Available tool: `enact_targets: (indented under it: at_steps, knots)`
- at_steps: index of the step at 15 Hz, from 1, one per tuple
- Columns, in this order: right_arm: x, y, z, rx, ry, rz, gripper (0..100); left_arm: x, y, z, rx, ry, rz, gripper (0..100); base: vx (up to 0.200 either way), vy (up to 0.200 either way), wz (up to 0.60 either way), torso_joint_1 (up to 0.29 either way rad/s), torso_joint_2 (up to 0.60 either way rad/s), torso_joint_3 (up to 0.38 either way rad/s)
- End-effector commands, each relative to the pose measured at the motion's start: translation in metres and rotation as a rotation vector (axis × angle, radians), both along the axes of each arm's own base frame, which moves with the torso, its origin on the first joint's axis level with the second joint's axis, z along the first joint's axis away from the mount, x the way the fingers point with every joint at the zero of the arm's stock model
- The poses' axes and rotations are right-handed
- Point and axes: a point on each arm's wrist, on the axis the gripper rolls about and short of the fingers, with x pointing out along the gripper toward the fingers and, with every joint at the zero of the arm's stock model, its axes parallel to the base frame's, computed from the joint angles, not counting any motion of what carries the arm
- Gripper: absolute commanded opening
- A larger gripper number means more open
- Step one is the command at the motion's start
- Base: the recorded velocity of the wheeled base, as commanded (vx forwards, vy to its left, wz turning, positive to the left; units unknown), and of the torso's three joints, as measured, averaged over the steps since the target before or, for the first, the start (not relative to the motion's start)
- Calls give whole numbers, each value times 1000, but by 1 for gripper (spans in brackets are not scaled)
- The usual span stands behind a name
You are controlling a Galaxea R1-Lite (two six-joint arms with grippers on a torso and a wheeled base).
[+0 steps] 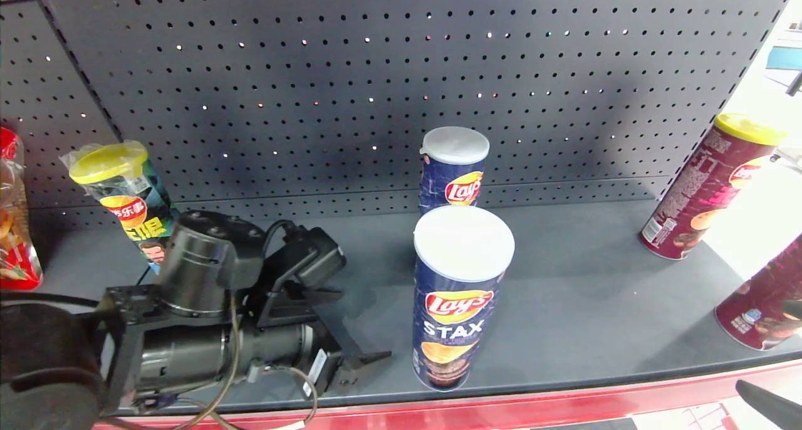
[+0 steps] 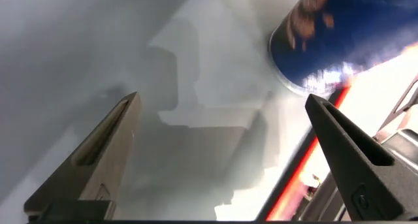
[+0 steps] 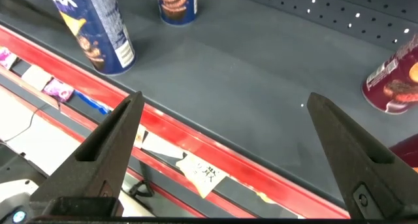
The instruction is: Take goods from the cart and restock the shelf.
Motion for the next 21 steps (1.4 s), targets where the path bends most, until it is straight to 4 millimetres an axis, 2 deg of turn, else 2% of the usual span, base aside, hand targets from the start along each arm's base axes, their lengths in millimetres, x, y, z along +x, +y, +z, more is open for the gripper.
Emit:
enact_targets:
  at_steps: [1,3,5,6,8,10,15,16,18,19,21]
  knots:
    - [0,0,-2,-4,5,-1,100,-20,30,14,-37,-59,59,100,0,0,0,0,0,0]
    - [0,-3,-3,-9,2,-52,100,-47,70,35,-92,-151,165,100,0,0,0,0,0,0]
    - [-2,-6,-8,-10,4,-79,100,-65,91,42,-99,-172,226,100,0,0,0,0,0,0]
    - [-5,-8,-13,-10,3,-99,100,-84,105,42,-95,-170,266,100,0,0,0,0,0,0]
    - [-11,-13,-18,-17,12,-144,100,-108,118,39,-93,-165,287,100,0,0,0,0,0,0]
    - [-17,-17,-22,-25,33,-187,100,-124,126,38,-93,-157,312,100,0,0,0,0,0,0]
    - [-28,-29,-25,-59,-7,-513,100,-170,152,25,32,-183,572,100,0,0,0,0,0,0]
    - [-32,-30,-30,-57,-12,-519,100,-177,156,22,71,-181,625,100,0,0,0,0,0,0]
    - [-34,-30,-34,-58,-11,-521,100,-181,158,20,95,-186,665,100,0,0,0,0,0,0]
    - [-39,-31,-43,-69,-19,-529,100,-184,162,16,149,-209,787,100,0,0,0,0,0,0]
    - [-41,-32,-47,-90,-25,-561,100,-187,164,15,167,-209,903,100,0,0,0,0,0,0]
